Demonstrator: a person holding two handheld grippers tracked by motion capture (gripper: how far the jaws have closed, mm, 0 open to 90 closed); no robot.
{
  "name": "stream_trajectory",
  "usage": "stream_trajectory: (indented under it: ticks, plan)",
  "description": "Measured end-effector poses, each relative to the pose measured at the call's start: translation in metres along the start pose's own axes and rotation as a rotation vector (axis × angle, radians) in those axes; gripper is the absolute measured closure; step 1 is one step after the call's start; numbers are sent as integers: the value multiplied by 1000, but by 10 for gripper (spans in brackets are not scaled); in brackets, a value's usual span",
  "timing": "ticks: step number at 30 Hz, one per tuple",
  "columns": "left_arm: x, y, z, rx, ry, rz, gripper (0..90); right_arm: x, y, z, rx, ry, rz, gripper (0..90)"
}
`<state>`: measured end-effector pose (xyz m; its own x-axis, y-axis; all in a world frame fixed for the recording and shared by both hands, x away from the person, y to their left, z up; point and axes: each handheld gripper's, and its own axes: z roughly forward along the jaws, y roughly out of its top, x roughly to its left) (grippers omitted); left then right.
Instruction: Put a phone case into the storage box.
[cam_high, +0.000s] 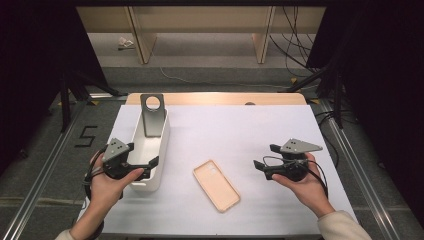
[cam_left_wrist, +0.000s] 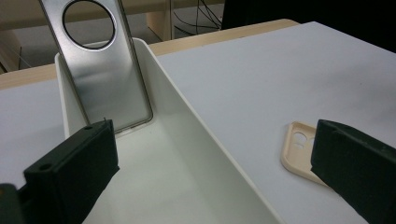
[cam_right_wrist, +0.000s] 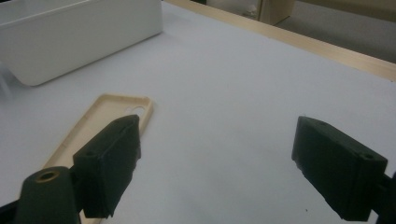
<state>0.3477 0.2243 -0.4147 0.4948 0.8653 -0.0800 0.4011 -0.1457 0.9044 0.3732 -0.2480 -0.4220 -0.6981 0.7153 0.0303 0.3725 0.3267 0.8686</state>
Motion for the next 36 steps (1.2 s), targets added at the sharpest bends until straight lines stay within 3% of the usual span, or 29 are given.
stream_trajectory:
  ticks: [7,33,36]
  plan:
    - [-5,-7,0,18,-3,9,3,2,1,5,6,16,-2,164]
    - [-8,-7,2,21,-6,13,1,3,2,4,8,15,0,166]
    - [-8,-7,2,20,-8,13,1,4,1,6,25,31,-8,229]
